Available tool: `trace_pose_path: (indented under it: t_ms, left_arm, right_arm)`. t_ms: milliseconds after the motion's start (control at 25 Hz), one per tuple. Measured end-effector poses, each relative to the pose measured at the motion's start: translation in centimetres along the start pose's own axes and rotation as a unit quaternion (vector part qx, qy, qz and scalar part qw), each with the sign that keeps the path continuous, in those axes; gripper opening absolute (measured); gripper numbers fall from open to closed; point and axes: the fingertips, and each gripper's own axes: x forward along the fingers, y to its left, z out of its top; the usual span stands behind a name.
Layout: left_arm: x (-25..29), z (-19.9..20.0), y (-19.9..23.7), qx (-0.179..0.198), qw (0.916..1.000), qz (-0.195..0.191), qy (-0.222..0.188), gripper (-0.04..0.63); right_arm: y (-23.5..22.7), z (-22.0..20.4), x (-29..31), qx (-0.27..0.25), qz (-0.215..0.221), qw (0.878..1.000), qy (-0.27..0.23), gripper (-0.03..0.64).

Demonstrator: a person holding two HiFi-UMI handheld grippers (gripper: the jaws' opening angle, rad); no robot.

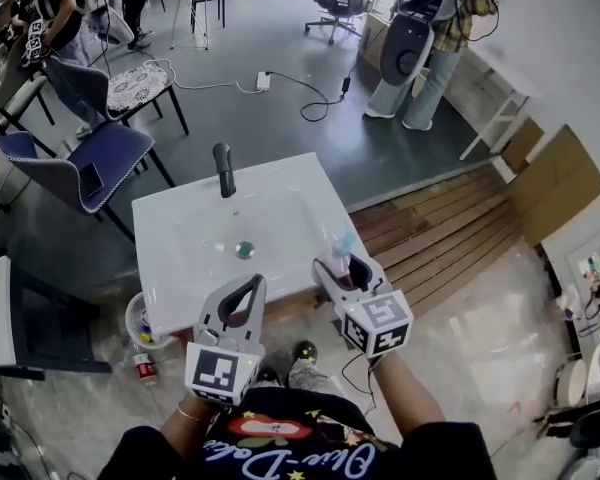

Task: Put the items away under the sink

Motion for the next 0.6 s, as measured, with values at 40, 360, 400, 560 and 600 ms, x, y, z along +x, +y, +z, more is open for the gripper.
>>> trace_pose_path:
  t_ms: [40,360,400,560,600]
  left_arm:
    - [-0.1,-0.1,0.0,0.000,1.0000,-0.002,0.000,0.008]
    - [-0.8,-0.2,0.0,0.007,0.9999,0.012,0.000,0.008]
    - [-1.1,-0.1,0.1,0.006,0.9998,0.017,-0.002,0.008]
    - [-2.0,-0.1,0.8,0.013,0.9993,0.036,-0.005,0.008]
    - [-2.1,-0.1,1.0,0.012,0.9991,0.042,-0.005,0.008]
  right_arm:
    - [0.1,-0.1,-0.1,0.000,-0.002,1.000,-0.001,0.215]
    - [0.7,0.2,-0.5,-0.001,0.010,1.000,-0.004,0.215]
    - [0.8,0.2,-0.4,-0.003,0.013,1.000,-0.005,0.215]
    - [1.3,0.3,-0.3,-0.007,0.022,1.000,-0.009,0.215]
    - [1.3,0.3,-0.3,-0.008,0.025,1.000,-0.009,0.215]
